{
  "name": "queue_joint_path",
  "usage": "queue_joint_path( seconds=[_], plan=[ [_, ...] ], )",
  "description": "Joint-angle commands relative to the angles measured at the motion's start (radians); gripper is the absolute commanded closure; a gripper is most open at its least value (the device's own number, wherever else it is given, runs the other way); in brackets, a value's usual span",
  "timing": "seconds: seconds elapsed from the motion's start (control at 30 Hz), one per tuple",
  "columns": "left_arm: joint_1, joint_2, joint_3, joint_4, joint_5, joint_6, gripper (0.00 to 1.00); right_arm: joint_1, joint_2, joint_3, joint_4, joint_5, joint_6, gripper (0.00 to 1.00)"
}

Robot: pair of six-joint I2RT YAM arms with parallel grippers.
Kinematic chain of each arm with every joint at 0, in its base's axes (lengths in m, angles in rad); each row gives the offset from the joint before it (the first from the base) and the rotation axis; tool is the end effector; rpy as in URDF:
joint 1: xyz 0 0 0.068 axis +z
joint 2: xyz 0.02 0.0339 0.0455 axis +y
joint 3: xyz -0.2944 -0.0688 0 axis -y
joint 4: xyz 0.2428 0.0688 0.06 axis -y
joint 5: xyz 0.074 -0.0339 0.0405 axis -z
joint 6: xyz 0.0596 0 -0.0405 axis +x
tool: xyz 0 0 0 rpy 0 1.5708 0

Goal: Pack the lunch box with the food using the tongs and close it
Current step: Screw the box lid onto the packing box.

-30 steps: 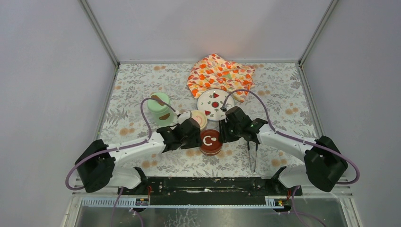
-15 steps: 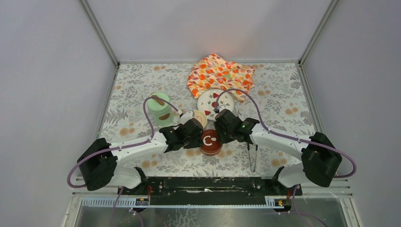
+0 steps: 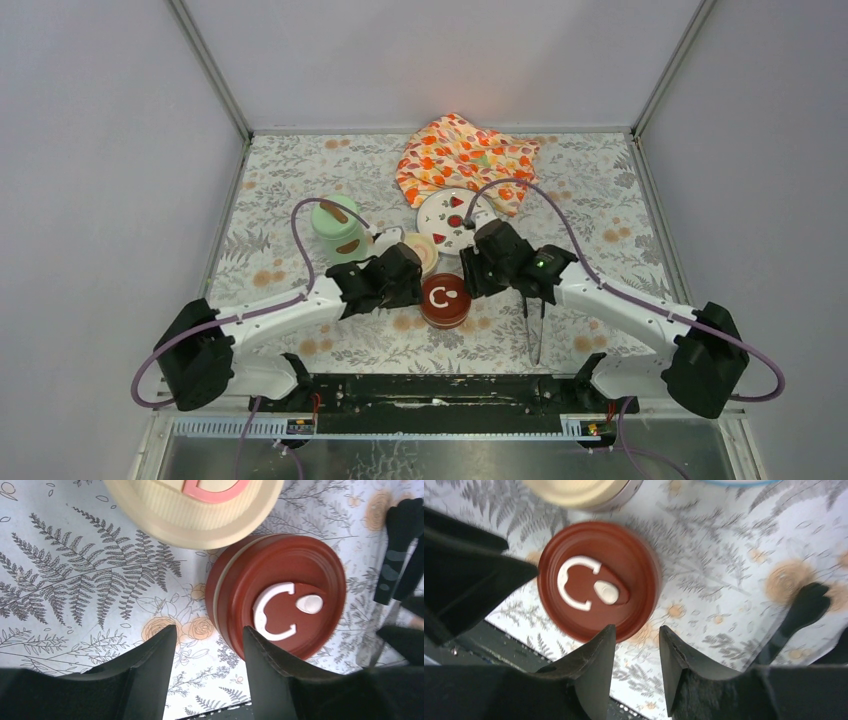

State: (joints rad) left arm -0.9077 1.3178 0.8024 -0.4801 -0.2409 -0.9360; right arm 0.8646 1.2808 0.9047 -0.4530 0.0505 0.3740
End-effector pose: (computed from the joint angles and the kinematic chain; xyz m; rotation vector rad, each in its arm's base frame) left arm 0.1706 -0.1953 0.2204 -0.1287 2.5744 -0.4188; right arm 0.1800 0.2064 0.2638 -0.5746 2.3948 0.5052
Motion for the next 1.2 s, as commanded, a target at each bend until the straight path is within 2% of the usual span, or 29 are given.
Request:
queue_joint_path(
  seconds=[0.0, 0.3, 0.57, 0.73, 1.03, 1.17],
  plan=[
    [0.005, -0.051, 0.007, -0.021, 0.021, 0.009, 0.41, -0.098, -0.023, 0.05, 0.079, -0.097, -0.093, 0.56],
    [-0.003, 0.01, 0.01, 0.009, 0.066, 0.007, 0.42, -0.158, 0.16, 0.108, 0.162, -0.233, -0.174, 0.58],
    [-0.002, 0.055, 0.008, 0.043, 0.084, 0.015, 0.47, -0.162, 0.228, 0.09, 0.195, -0.201, -0.189, 0.61],
    [-0.003, 0.088, 0.022, 0.049, 0.082, 0.029, 0.56, -0.164, 0.232, 0.062, 0.193, -0.221, -0.191, 0.64],
    [-0.003, 0.147, 0.042, 0.06, 0.079, 0.068, 0.77, -0.162, 0.196, -0.027, 0.187, -0.223, -0.149, 0.78],
    [-0.003, 0.165, 0.064, 0.06, 0.046, 0.092, 0.81, -0.153, 0.138, -0.062, 0.168, -0.211, -0.107, 0.85]
  ],
)
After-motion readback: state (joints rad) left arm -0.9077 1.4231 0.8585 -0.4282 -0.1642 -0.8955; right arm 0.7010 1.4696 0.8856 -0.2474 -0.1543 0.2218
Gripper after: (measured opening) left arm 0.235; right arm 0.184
